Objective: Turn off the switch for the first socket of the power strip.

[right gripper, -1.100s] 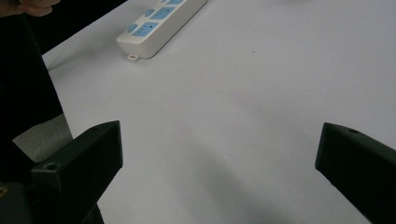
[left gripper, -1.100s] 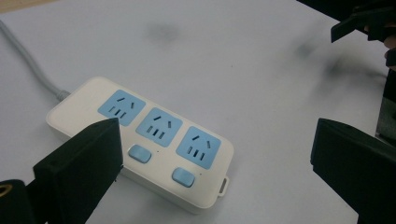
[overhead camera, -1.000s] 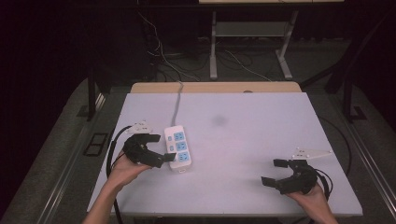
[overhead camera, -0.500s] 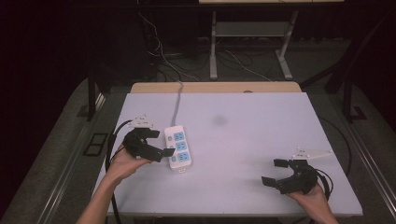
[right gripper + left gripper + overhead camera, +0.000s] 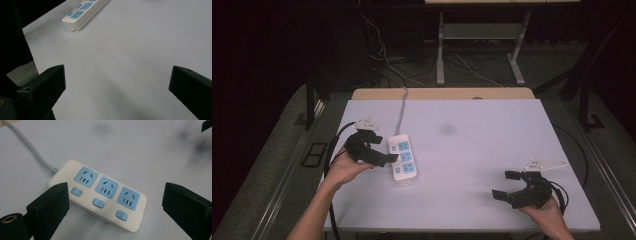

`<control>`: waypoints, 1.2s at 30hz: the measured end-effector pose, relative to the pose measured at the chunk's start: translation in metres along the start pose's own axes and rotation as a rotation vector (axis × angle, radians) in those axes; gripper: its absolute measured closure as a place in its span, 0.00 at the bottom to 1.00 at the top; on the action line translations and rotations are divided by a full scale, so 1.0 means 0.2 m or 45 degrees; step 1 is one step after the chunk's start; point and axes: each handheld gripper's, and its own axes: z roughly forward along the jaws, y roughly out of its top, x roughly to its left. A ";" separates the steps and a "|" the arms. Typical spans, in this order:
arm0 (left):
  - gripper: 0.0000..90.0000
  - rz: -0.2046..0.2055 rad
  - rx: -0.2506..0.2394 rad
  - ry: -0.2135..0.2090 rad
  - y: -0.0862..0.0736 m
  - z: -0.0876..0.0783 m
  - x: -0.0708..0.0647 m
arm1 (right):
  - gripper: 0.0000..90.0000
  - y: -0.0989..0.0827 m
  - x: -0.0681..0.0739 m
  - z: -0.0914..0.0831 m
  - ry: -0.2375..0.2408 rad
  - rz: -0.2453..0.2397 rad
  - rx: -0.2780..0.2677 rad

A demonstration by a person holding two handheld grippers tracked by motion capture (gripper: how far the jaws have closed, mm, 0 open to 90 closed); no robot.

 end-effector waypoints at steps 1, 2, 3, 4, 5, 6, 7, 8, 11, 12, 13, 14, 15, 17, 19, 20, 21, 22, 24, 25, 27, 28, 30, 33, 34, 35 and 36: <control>0.07 -0.002 0.007 -0.001 0.00 0.00 0.01 | 0.01 0.00 0.00 0.00 0.000 0.000 0.001; 0.07 0.001 0.016 0.001 0.01 0.00 0.01 | 0.01 0.00 0.00 0.00 -0.001 0.000 0.001; 0.08 0.002 0.029 0.006 0.02 0.01 0.03 | 0.01 0.00 0.00 0.00 -0.001 0.000 0.000; 0.08 0.002 0.029 0.006 0.02 0.01 0.03 | 0.01 0.00 0.00 0.00 -0.002 -0.001 -0.001; 0.09 0.001 0.032 0.006 0.02 0.01 0.03 | 0.01 0.00 0.00 0.00 -0.003 0.000 -0.002; 0.09 0.002 0.038 0.009 0.03 0.01 0.04 | 0.01 0.00 0.00 0.00 -0.004 0.003 -0.004; 0.09 0.003 0.042 0.009 0.03 0.01 0.04 | 0.01 0.00 0.00 -0.01 -0.004 0.003 -0.005; 0.10 0.005 0.048 0.010 0.04 0.02 0.05 | 0.01 -0.01 0.00 -0.01 -0.005 0.006 -0.003; 0.11 0.005 0.051 0.013 0.05 0.02 0.06 | 0.01 -0.01 -0.01 -0.01 -0.003 0.010 -0.008; 0.12 0.005 0.054 0.013 0.05 0.03 0.07 | 0.01 -0.01 -0.01 0.00 -0.004 0.014 -0.004; 0.13 0.005 0.058 0.016 0.05 0.03 0.07 | 0.01 -0.01 -0.01 0.00 -0.004 0.012 -0.005; 0.14 0.004 0.061 0.016 0.05 0.04 0.08 | 0.01 -0.01 -0.01 0.00 -0.001 0.006 -0.006; 0.14 0.002 0.071 0.018 0.05 0.05 0.10 | 0.01 -0.01 -0.01 0.00 0.000 0.003 -0.008; 0.15 -0.002 0.075 0.019 0.05 0.05 0.10 | 0.01 -0.01 -0.01 -0.01 0.004 0.003 -0.008; 0.16 -0.008 0.078 0.022 0.05 0.06 0.12 | 0.01 -0.01 -0.01 -0.01 0.005 0.003 -0.007; 0.16 -0.006 0.082 0.022 0.05 0.06 0.13 | 0.01 -0.01 -0.01 -0.01 0.006 0.004 -0.006; 0.18 -0.012 0.081 0.022 0.05 0.06 0.14 | 0.01 -0.01 -0.01 -0.01 0.008 0.006 -0.005; 0.18 -0.016 0.081 0.018 0.06 0.06 0.14 | 0.01 -0.01 -0.01 -0.01 0.008 0.006 -0.005; 0.20 -0.028 0.083 0.009 0.06 0.07 0.16 | 0.01 -0.01 -0.01 -0.01 0.008 0.008 -0.007; 0.20 -0.028 0.095 0.008 0.07 0.08 0.17 | 0.01 -0.01 -0.01 -0.01 0.008 0.008 -0.008; 0.23 -0.031 0.095 0.011 0.07 0.09 0.18 | 0.01 -0.01 -0.01 -0.01 0.010 0.009 -0.010; 0.24 -0.028 0.102 0.012 0.07 0.09 0.18 | 0.01 -0.01 -0.01 -0.01 0.010 0.013 -0.011; 0.29 -0.038 0.106 0.016 0.08 0.10 0.18 | 0.01 -0.02 -0.01 -0.01 0.010 0.017 -0.008; 0.36 -0.044 0.129 0.044 0.09 0.12 0.19 | 0.01 -0.02 -0.01 -0.01 0.011 0.015 -0.004; 0.36 -0.049 0.133 0.049 0.09 0.12 0.19 | 0.01 -0.02 -0.01 -0.01 0.011 0.015 -0.004; 0.39 -0.052 0.137 0.057 0.10 0.12 0.20 | 0.01 -0.02 -0.01 -0.01 0.011 0.016 -0.005; 0.44 -0.054 0.139 0.065 0.10 0.12 0.20 | 0.01 -0.02 -0.01 -0.01 0.012 0.017 -0.004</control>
